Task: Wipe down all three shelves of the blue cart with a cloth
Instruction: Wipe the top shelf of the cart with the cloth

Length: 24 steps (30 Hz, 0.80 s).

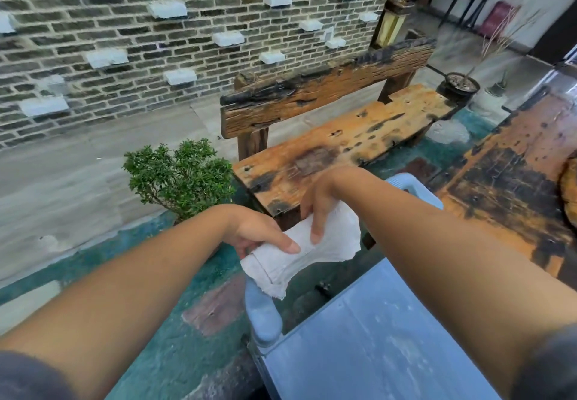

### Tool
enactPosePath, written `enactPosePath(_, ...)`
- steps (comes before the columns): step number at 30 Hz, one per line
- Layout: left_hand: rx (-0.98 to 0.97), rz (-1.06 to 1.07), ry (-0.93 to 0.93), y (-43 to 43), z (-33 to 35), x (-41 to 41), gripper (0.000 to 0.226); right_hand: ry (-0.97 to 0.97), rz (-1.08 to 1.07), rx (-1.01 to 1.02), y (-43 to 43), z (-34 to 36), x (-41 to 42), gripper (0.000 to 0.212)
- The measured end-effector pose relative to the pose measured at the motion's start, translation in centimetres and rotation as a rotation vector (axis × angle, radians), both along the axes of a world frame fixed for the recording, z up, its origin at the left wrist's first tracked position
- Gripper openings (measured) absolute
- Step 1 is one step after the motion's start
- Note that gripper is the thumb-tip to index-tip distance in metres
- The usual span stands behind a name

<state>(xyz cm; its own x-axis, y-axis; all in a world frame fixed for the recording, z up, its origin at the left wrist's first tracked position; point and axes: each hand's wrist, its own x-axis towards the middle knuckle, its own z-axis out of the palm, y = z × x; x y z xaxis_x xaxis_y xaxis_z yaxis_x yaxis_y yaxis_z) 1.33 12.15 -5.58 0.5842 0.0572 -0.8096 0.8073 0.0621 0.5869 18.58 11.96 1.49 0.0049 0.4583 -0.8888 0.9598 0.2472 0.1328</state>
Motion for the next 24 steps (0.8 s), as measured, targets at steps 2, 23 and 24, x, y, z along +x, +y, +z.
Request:
enactPosePath(2, -0.073, 0.008, -0.016, 0.3, -0.8, 0.2, 0.052, 0.003, -0.1, -0.102, 0.8, -0.5, 0.4, 0.083)
enactPosePath(23, 0.149, 0.368, -0.19, -4.0, -0.4, -0.8, 0.098, 0.122, -0.09, 0.542, -4.7, -0.7, 1.2, 0.084)
enactPosePath(24, 0.272, 0.319, -0.185, -4.3, 0.1, -0.9, 0.102, 0.111, -0.066, 0.603, -5.5, -0.7, 1.0, 0.078)
